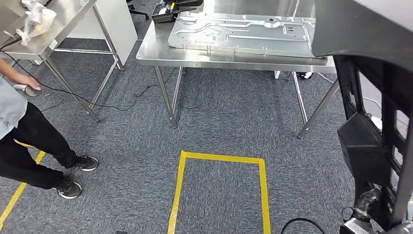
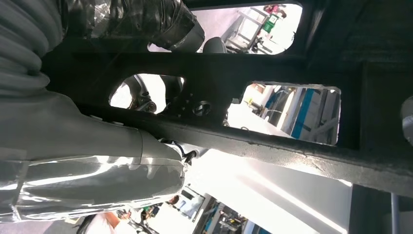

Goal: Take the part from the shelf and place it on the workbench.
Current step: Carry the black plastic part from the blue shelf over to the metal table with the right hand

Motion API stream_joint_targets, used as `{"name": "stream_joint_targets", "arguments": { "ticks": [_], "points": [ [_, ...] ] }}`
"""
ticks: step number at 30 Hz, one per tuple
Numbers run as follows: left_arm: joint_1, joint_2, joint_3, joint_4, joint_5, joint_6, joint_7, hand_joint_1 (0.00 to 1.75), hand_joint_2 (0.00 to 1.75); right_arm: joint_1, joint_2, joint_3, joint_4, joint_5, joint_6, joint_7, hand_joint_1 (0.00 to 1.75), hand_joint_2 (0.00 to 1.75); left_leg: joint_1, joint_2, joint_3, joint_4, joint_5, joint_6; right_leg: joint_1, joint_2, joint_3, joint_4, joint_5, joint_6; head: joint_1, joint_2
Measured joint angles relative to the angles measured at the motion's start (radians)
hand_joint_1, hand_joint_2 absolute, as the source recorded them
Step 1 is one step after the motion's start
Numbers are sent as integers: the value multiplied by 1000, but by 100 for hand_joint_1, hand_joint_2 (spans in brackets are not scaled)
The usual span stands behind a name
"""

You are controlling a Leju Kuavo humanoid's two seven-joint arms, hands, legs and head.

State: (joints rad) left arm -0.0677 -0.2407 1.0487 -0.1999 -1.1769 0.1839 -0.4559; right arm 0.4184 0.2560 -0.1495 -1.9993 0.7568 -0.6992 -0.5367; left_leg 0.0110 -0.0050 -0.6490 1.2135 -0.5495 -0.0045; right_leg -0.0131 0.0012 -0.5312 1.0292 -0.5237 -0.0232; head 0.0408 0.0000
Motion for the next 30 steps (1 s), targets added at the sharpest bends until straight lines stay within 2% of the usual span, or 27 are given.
{"name": "stream_joint_targets", "arguments": {
  "ticks": [1,2,3,5,7,8,9,11,12,13,14,16,18,20,22,24,25,26,27,29,30],
  "points": [
    [1,0,0,0,0,0,0,0,175,0,0,0,0,0,0,0,175,175,-3,0,25,-66,40,8,1,0,9,-1,-7,2,0,0],
    [1,1,0,0,0,0,0,0,175,0,0,0,0,0,0,0,175,175,-6,0,48,-125,67,16,2,1,15,-1,-14,6,0,0],
    [0,1,0,0,0,0,0,0,175,-1,0,0,0,0,0,0,175,175,-10,1,63,-161,78,21,2,1,17,-1,-19,11,0,0],
    [-2,2,0,0,0,-1,0,0,175,-1,0,0,0,0,0,0,175,175,-17,1,71,-181,72,28,1,1,17,-6,-23,23,0,0],
    [0,1,0,0,0,-1,0,0,175,-1,0,0,-1,1,0,0,175,175,-10,0,82,-198,74,36,2,-1,22,-5,-30,33,0,0],
    [0,1,0,0,0,-1,0,0,175,-1,0,0,-2,1,0,0,175,175,-6,1,90,-207,76,41,3,-1,16,15,-43,37,0,0],
    [0,0,0,0,0,-1,0,0,175,-1,0,0,-2,1,0,0,175,175,-2,1,98,-216,76,46,3,-1,-3,56,-64,40,0,0],
    [-1,0,0,0,0,-1,0,0,175,-1,0,0,-2,1,0,0,175,175,-3,2,107,-218,69,52,-1,0,-80,187,-117,45,0,0],
    [-1,0,0,0,0,-1,0,0,175,0,0,0,-2,1,0,0,175,175,-3,2,111,-218,64,52,-2,0,-119,243,-129,48,0,0],
    [0,0,0,0,0,-1,0,0,175,0,0,-1,-1,1,0,0,175,175,-3,1,117,-218,58,51,-4,0,-146,271,-121,51,0,0],
    [1,0,0,0,0,-1,0,0,175,0,0,-1,-1,1,0,0,175,175,-3,1,123,-218,54,50,-4,-1,-159,277,-106,52,0,0],
    [2,0,0,0,0,-1,0,0,175,0,0,-1,-1,1,0,0,175,175,-2,0,130,-217,49,48,-6,-1,-160,260,-78,53,0,0],
    [2,0,0,0,0,-1,0,0,175,0,0,-1,-1,1,0,0,175,175,-2,0,131,-217,48,48,-6,-1,-159,255,-73,53,0,0],
    [3,0,0,0,0,-1,0,0,175,0,0,-1,-1,1,0,0,175,175,-2,-1,145,-216,35,43,-8,-1,-118,153,-7,52,0,0],
    [1,-1,0,0,0,-1,0,0,175,0,0,-1,-1,1,0,0,175,175,-4,-2,160,-213,16,28,-6,0,-70,36,48,43,0,0],
    [-3,-1,0,0,0,-1,-1,0,175,-1,0,-1,-1,1,0,0,175,175,-5,-1,165,-208,1,12,-4,2,-56,12,38,26,0,0],
    [-4,-1,0,0,0,-2,-1,0,175,-1,0,-1,-1,1,0,1,175,175,-4,0,160,-192,-11,5,-5,2,-51,10,34,17,-1,0],
    [-5,-1,0,0,0,-2,-1,0,175,-1,0,-2,-1,0,0,2,175,175,-3,0,143,-152,-29,0,-7,1,-45,6,32,10,-1,0],
    [-5,-1,0,0,0,-2,-1,0,175,-1,0,-2,-1,0,0,2,175,175,-1,1,111,-92,-54,-4,-8,-1,-39,4,28,5,-1,0],
    [-4,-1,0,0,0,-1,-1,0,175,-1,0,-2,0,1,0,3,175,175,0,1,25,46,-97,-9,-6,-2,-30,4,19,0,-1,0],
    [-2,-1,0,0,0,-1,-1,0,175,-1,0,-2,0,1,0,3,175,175,1,1,-7,85,-97,-9,-6,-1,-24,4,14,-1,-1,0]
  ]
}}
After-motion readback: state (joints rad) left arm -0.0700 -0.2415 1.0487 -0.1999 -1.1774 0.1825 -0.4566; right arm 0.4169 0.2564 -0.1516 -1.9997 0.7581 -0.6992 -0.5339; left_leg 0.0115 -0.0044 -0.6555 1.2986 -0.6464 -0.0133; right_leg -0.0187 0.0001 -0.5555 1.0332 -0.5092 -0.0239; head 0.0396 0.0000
